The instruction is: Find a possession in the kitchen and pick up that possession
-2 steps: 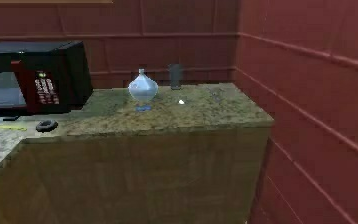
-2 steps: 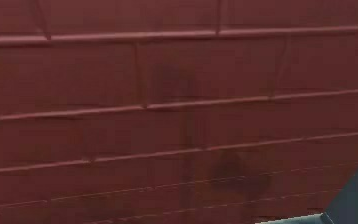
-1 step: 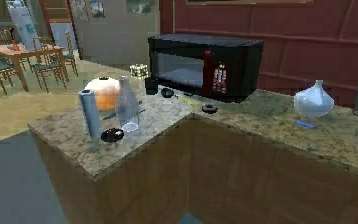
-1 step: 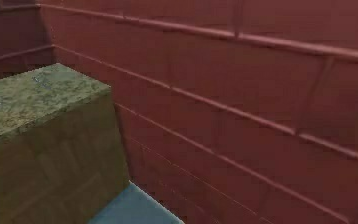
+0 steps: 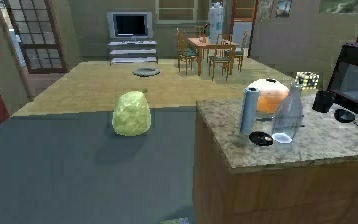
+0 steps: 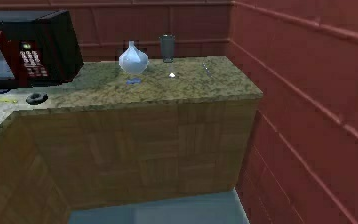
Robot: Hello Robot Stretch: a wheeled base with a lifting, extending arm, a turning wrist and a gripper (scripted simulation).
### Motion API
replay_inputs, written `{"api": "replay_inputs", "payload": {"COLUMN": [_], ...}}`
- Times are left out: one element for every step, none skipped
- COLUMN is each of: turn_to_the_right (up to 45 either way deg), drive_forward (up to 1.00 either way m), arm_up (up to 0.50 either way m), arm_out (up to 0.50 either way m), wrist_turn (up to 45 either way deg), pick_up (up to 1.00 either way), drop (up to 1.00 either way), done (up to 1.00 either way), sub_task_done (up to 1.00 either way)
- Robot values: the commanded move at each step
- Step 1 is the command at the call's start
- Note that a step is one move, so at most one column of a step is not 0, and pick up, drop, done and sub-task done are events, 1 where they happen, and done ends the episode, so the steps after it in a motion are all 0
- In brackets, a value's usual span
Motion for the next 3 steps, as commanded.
{"api": "replay_inputs", "payload": {"turn_to_the_right": [-9.0, 45.0, 45.0], "drive_forward": [0.0, 0.0, 0.0], "arm_up": [0.0, 0.0, 0.0], "arm_out": [0.0, 0.0, 0.0], "wrist_turn": [0.0, 0.0, 0.0], "pick_up": [0.0, 0.0, 0.0], "drop": [0.0, 0.0, 0.0], "done": [0.0, 0.0, 0.0], "sub_task_done": [0.0, 0.0, 0.0]}}
